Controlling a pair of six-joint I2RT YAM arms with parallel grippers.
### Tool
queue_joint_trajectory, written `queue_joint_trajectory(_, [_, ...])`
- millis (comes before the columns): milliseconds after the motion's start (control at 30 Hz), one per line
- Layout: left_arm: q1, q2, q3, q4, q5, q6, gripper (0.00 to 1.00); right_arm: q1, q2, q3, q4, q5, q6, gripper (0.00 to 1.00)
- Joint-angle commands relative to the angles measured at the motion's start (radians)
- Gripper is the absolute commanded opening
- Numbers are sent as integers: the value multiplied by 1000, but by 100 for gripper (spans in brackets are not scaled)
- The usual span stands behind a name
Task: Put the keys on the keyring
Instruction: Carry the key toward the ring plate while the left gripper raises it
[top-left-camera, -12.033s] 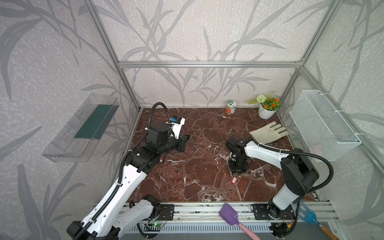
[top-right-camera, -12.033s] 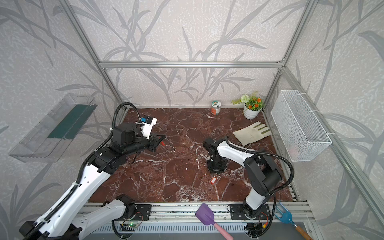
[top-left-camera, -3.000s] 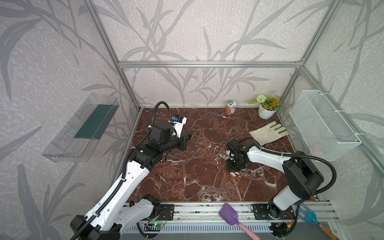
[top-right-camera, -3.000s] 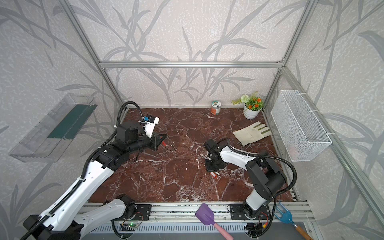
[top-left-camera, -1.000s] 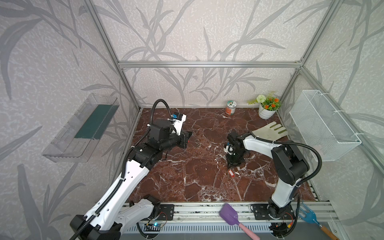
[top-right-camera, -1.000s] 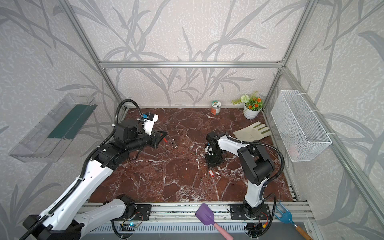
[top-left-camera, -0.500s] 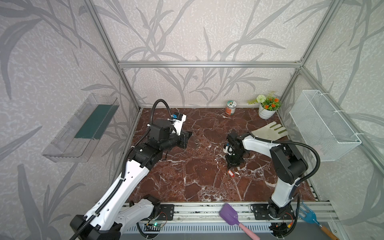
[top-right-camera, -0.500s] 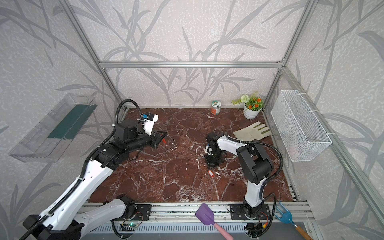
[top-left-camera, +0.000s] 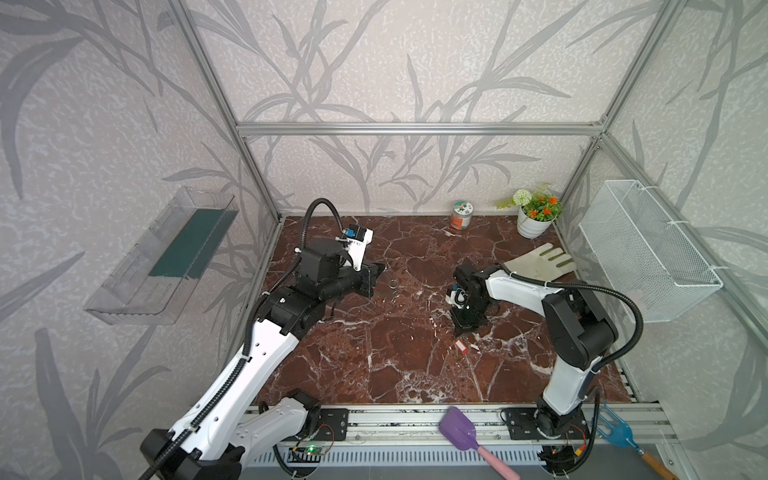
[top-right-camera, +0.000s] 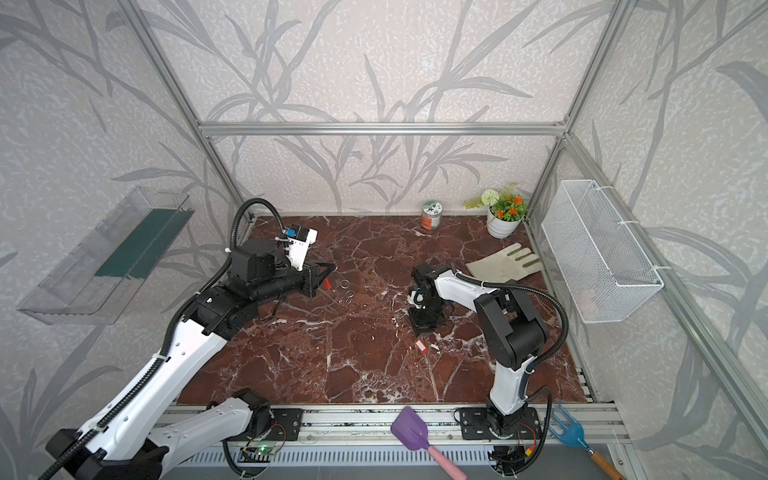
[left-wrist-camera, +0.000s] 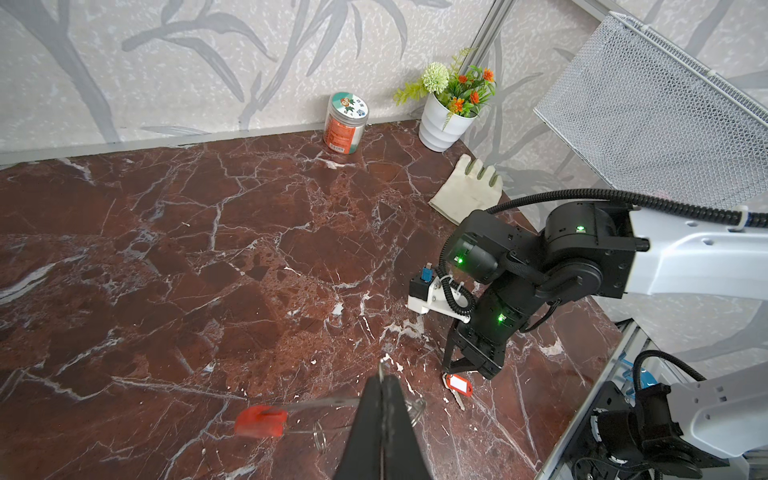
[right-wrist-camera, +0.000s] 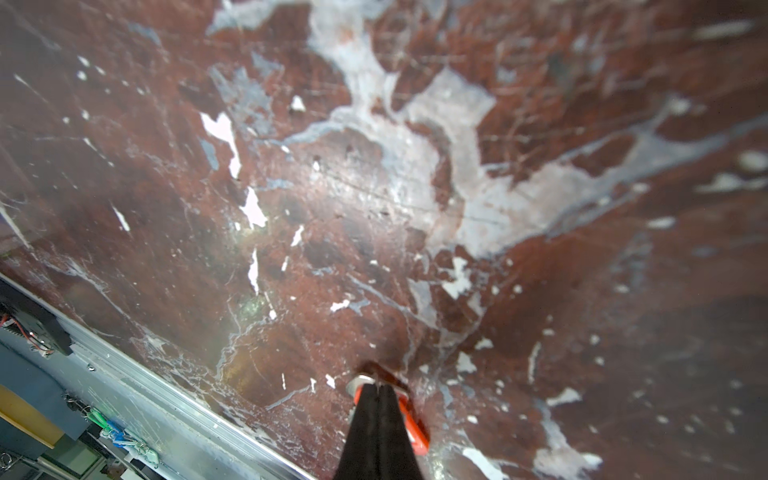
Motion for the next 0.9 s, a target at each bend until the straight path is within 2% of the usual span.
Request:
queue_joint_trajectory(0, [1, 8, 7, 26, 5, 19, 0, -3, -84, 1, -21, 7, -4, 0])
queue_joint_trajectory(333, [1, 45, 56, 36, 20, 29, 0, -4, -282, -20, 10, 21, 34, 0])
queue_joint_trajectory(533, [0, 63, 88, 45, 48, 52, 0, -6, -431, -32, 133, 26, 86, 0])
queue_joint_trajectory(633, [0, 73, 110, 45, 60, 63, 0, -6, -512, -61, 277, 10, 92, 0])
queue_joint_trajectory(767, [1, 86, 140, 45, 92, 77, 0, -6, -625, -143, 554, 24, 146, 0])
queue_joint_trajectory(867, [0, 101, 166, 43, 141, 89, 0, -4, -662, -142, 671, 20, 127, 0])
